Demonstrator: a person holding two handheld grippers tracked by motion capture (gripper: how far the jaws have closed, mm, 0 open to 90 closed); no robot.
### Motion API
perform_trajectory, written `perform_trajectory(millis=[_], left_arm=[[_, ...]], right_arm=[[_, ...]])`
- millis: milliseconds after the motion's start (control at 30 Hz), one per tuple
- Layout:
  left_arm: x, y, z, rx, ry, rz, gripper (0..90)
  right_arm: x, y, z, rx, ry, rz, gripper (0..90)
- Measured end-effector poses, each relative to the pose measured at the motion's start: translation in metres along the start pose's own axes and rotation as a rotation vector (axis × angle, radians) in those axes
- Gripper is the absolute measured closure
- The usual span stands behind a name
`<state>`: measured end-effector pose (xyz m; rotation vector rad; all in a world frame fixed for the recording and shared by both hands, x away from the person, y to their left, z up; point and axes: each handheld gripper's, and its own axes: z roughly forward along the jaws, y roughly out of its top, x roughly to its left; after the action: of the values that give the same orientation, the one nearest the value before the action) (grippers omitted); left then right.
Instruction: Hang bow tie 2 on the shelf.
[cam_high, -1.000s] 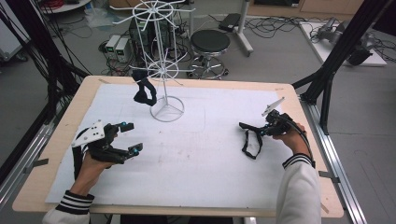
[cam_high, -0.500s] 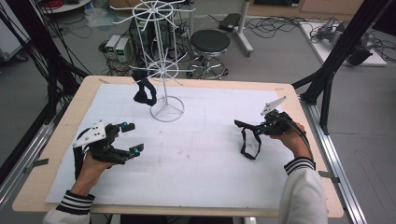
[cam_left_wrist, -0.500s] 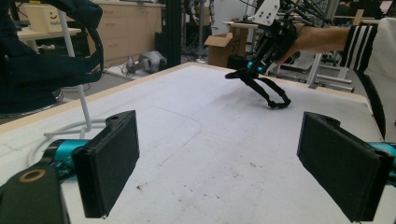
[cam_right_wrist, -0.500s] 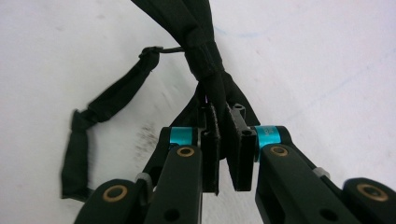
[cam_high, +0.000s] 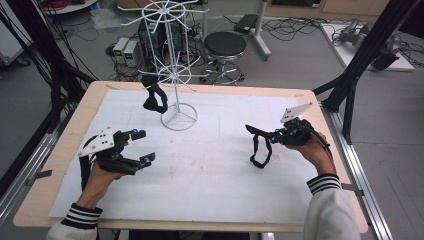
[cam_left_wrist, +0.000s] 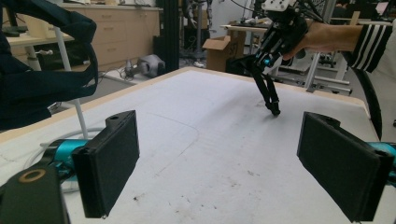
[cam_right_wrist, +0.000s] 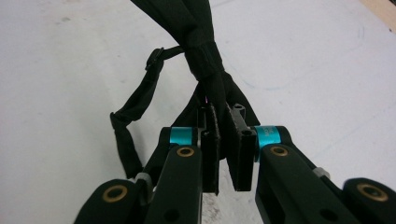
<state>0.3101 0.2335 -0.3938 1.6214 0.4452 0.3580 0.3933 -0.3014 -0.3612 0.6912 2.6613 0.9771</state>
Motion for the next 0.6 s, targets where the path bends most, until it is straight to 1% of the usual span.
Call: perform_trajectory(millis=[100,233,367,400,433,467,533,567,600], left_arm=[[0.000,0.000,0.001,0.001,-0.002,0.004,13.4],[-0.001,0.002,0.002,0.001,-0.002,0.006,13.4],[-0.002,0.007,0.006,0.005,-0.010,0.019,13.4],[-0.002,0.011,0.008,0.007,-0.015,0.024,13.4],[-0.002,0.011,0.008,0.007,-0.015,0.024,13.4],[-0.003,0.014,0.010,0.010,-0.018,0.032,13.5],[-0.004,0.017,0.012,0.020,-0.026,0.039,13.4],[-0.004,0.019,0.013,0.027,-0.029,0.049,13.4],[-0.004,0.020,0.013,0.027,-0.029,0.054,13.4]], right_arm=[[0.006,0.003,-0.003,-0.019,0.005,-0.005,85.1],[0.014,0.009,-0.008,-0.064,0.020,-0.004,85.1],[0.024,0.018,-0.012,-0.103,0.030,-0.019,85.1],[0.027,0.021,-0.013,-0.112,0.037,-0.021,85.2],[0.029,0.024,-0.013,-0.124,0.046,-0.025,85.2],[0.031,0.026,-0.013,-0.130,0.052,-0.038,85.1],[0.037,0.031,-0.012,-0.124,0.062,-0.041,85.1],[0.039,0.033,-0.011,-0.124,0.069,-0.054,85.1],[0.042,0.035,-0.011,-0.127,0.077,-0.055,85.1]])
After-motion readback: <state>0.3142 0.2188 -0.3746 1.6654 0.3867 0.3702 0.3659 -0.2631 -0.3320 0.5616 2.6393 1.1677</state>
